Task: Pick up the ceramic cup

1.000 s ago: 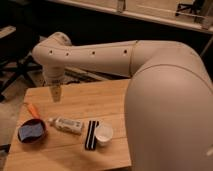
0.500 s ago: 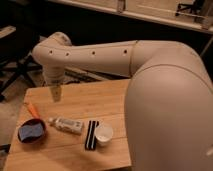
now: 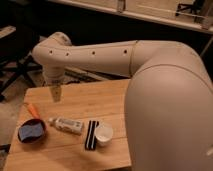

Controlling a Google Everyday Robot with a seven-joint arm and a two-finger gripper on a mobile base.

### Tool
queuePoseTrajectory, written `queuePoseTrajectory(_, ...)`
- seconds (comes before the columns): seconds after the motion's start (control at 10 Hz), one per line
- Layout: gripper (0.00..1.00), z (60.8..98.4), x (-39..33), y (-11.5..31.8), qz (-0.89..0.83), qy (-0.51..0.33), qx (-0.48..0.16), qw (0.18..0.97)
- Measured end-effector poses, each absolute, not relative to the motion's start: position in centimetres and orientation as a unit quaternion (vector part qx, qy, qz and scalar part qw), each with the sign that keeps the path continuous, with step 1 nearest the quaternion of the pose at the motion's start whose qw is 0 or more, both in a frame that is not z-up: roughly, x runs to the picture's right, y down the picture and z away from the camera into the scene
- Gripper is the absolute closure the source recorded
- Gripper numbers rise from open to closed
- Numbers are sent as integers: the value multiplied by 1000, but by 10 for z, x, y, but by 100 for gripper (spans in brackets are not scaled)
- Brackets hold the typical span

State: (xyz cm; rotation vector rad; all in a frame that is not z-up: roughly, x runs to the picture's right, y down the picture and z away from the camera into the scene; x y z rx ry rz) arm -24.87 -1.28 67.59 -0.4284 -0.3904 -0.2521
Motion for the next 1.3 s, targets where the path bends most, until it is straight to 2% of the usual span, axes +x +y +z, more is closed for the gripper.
queuePoseTrajectory(0.5, 20, 676, -249, -13, -126, -190, -212, 950)
queuePoseTrajectory(0.8, 20, 687, -231, -9, -135, -150, -219, 955)
queuePoseTrajectory(1.1, 20, 685, -186, 13, -93, -126, -220, 963)
queuePoseTrajectory(1.3, 20, 676, -149, 48, -51, -124, -213, 968)
